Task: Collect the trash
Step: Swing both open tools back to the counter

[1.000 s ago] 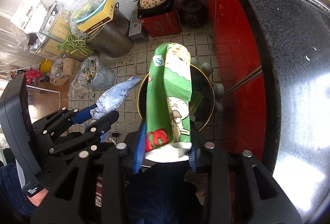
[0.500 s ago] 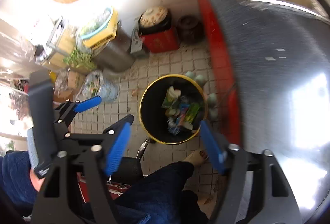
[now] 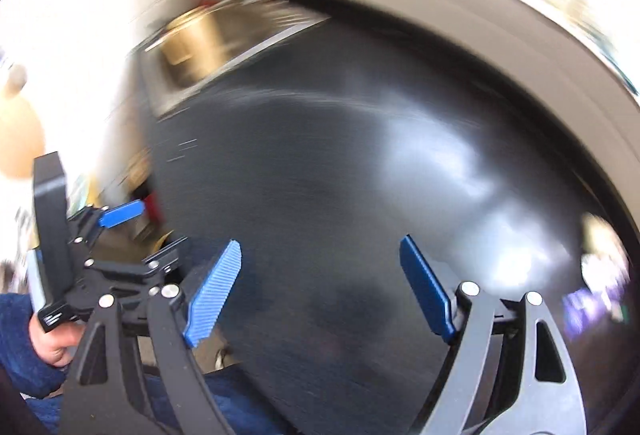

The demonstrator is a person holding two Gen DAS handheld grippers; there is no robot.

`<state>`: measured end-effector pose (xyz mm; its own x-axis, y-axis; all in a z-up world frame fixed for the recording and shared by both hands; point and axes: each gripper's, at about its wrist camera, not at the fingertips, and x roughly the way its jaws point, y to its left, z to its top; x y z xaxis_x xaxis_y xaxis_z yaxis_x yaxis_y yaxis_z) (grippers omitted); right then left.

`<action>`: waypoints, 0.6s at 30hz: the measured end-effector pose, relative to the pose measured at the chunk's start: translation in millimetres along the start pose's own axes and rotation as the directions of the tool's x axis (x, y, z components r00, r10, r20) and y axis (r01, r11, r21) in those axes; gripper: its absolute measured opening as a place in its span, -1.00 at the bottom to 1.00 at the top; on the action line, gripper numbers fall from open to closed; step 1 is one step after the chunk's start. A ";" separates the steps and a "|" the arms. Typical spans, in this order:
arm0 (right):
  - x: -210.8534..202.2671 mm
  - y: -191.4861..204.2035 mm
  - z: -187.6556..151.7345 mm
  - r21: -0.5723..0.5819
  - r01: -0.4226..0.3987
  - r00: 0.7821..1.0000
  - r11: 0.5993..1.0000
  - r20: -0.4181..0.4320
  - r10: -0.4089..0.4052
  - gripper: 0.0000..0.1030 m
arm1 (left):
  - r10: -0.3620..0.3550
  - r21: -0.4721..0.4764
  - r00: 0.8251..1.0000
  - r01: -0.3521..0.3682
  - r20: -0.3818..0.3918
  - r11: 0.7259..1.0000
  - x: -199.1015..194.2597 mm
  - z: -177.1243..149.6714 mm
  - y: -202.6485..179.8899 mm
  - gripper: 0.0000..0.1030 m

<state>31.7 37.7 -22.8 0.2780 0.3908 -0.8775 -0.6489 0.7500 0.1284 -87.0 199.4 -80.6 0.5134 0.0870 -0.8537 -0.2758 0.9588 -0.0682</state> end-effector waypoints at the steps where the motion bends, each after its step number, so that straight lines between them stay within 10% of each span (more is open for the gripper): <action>1: -10.0 -20.6 -7.5 0.054 0.024 1.000 0.998 0.011 -0.024 0.54 | -0.028 0.042 1.000 0.028 0.003 0.999 1.7 5.8 -18.2 0.81; 8: -73.1 -138.2 -81.0 0.371 0.152 0.982 0.916 0.048 -0.182 0.54 | -0.210 0.365 0.977 0.205 -0.026 0.908 8.6 26.8 -176.0 0.81; 18: -104.7 -216.7 -141.2 0.558 0.190 0.969 0.808 0.025 -0.245 0.54 | -0.270 0.508 0.958 0.283 -0.101 0.813 20.4 18.7 -248.7 0.81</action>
<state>43.2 -241.0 -24.0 0.4462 0.2078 -0.8705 -0.0763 0.9780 0.1944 7.4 -32.2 -71.4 0.4845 -0.2029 -0.8510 0.3340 0.9419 -0.0344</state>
